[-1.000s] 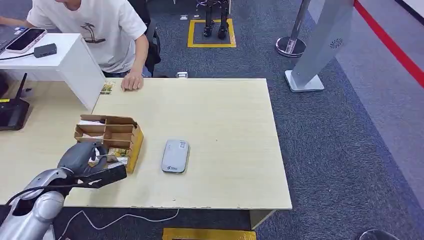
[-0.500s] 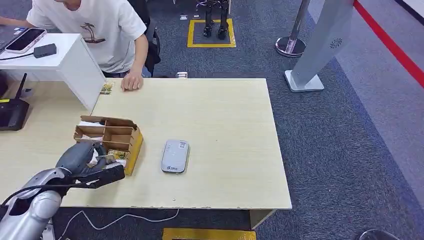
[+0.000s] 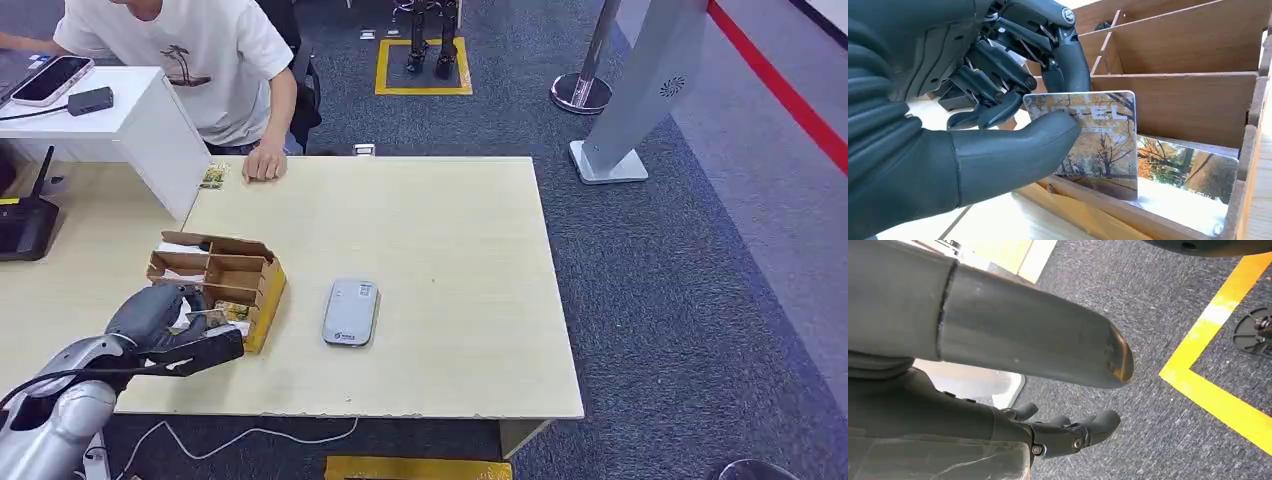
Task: Pass the card to the sensor for recognition and then transmit it.
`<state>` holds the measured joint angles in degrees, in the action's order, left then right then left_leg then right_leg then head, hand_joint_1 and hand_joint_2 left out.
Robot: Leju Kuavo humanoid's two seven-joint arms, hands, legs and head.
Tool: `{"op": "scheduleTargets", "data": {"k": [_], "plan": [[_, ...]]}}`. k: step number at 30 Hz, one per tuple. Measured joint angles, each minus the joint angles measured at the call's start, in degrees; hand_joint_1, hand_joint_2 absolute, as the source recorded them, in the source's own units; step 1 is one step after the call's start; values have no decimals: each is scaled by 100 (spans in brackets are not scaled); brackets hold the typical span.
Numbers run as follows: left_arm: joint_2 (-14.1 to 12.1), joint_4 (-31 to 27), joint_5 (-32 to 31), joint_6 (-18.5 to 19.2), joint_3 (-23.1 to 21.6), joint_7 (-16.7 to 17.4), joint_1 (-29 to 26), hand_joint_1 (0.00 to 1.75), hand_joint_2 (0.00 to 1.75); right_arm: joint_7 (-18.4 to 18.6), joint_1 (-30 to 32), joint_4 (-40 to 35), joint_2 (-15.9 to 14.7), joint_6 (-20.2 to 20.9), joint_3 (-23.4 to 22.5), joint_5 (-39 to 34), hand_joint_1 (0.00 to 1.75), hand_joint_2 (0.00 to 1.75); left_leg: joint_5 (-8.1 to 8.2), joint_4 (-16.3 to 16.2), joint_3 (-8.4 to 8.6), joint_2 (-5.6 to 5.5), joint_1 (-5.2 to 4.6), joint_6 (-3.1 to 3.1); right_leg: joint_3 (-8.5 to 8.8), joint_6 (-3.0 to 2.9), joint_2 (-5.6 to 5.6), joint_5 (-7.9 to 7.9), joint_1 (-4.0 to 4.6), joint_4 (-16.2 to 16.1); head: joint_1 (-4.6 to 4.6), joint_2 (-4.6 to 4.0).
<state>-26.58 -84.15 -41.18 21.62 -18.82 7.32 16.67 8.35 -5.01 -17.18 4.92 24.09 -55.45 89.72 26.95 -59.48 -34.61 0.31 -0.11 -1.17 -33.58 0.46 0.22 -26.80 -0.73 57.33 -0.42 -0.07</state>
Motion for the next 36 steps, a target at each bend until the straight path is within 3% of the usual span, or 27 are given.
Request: {"op": "scheduleTargets", "data": {"k": [16, 19, 23, 36], "plan": [[-114, -4, 221, -2, -2, 0, 3, 175, 175, 0, 0, 0, 0, 0, 4, 0, 0, 0, 0, 0, 0, 0, 0, 0, 0, 0, 0, 0, 0, 0, 0, 0], [-120, -107, 160, -486, 7, -15, 39, 175, 175, 0, 3, 0, 2, 0, 4, -2, 0, 0, -1, -1, 0, -1, 1, 0, -1, 0, -2, 0, 1, 0, 0, 0], [-116, -395, 193, -463, 109, 111, 293, 175, 175, 0, -1, 0, 2, 0, 4, 0, 0, 0, -1, 0, 0, -4, 1, 0, 4, 0, -4, 1, 0, 0, 0, 0], [276, -643, -214, -745, 260, 87, 619, 175, 175, 18, 2, 28, 4, 0, 7, 0, 0, 0, -1, -1, 1, -2, 0, 0, 3, -1, -2, 2, 0, 0, -2, 0]]}}
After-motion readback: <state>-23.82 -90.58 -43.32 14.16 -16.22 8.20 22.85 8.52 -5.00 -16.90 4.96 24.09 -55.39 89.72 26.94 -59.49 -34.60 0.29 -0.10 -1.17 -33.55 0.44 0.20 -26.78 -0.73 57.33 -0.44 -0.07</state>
